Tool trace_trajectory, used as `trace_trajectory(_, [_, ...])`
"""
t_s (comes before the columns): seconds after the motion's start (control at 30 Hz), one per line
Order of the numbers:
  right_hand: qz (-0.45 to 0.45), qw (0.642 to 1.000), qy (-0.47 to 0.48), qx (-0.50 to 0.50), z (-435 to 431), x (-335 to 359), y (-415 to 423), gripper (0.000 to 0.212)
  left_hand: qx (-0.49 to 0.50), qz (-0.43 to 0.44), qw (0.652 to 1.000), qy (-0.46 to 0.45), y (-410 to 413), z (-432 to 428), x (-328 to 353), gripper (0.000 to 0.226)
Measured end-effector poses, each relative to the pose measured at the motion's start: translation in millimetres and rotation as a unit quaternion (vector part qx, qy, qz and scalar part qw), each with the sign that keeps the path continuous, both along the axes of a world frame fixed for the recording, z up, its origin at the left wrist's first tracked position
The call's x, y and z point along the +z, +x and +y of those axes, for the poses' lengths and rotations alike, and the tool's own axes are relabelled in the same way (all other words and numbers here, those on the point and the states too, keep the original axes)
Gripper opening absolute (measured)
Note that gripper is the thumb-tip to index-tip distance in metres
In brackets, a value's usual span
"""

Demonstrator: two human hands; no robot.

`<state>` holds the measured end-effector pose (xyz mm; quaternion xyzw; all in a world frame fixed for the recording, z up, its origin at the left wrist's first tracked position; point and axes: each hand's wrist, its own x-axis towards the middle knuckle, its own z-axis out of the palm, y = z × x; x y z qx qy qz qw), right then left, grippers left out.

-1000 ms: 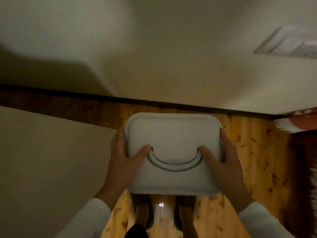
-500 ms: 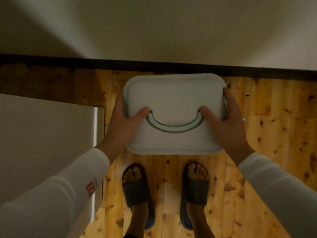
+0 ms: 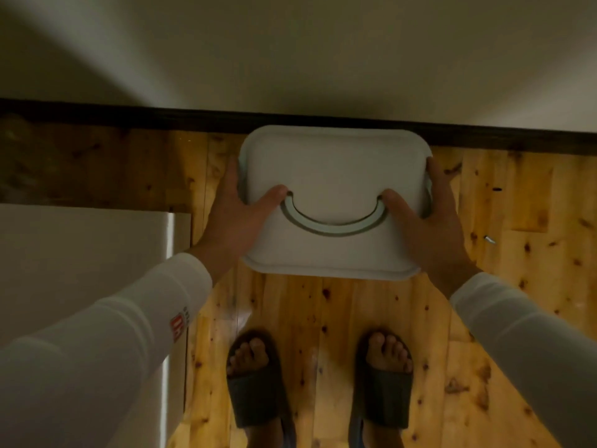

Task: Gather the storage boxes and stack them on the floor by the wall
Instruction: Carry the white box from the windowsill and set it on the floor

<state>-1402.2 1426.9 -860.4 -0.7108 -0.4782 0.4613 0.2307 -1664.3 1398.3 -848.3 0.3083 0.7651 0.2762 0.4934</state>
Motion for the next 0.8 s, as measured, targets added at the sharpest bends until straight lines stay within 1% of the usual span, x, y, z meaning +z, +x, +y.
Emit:
trace_trajectory(0.1, [0.007,1.0,-0.012,0.004,6,-4,-5,0.084,0.003,0.011,1.0,-0.002,-5,6,-9,0.096])
trace_trajectory(0.3, [-0.004,1.0,0.0,0.02,17,-16,-13,0.085,0.013,0.017,1.0,-0.004,-11,11,-25,0.095])
trace_trajectory(0.57, [-0.008,1.0,0.006,0.018,22,-19,-14,0.084,0.01,0.012,1.0,0.017,-12,13,-27,0.094])
trace_trajectory(0.8, [0.008,0.999,-0.012,0.034,24,-18,-11,0.09,-0.005,0.001,1.0,-0.01,-18,19,-21,0.096])
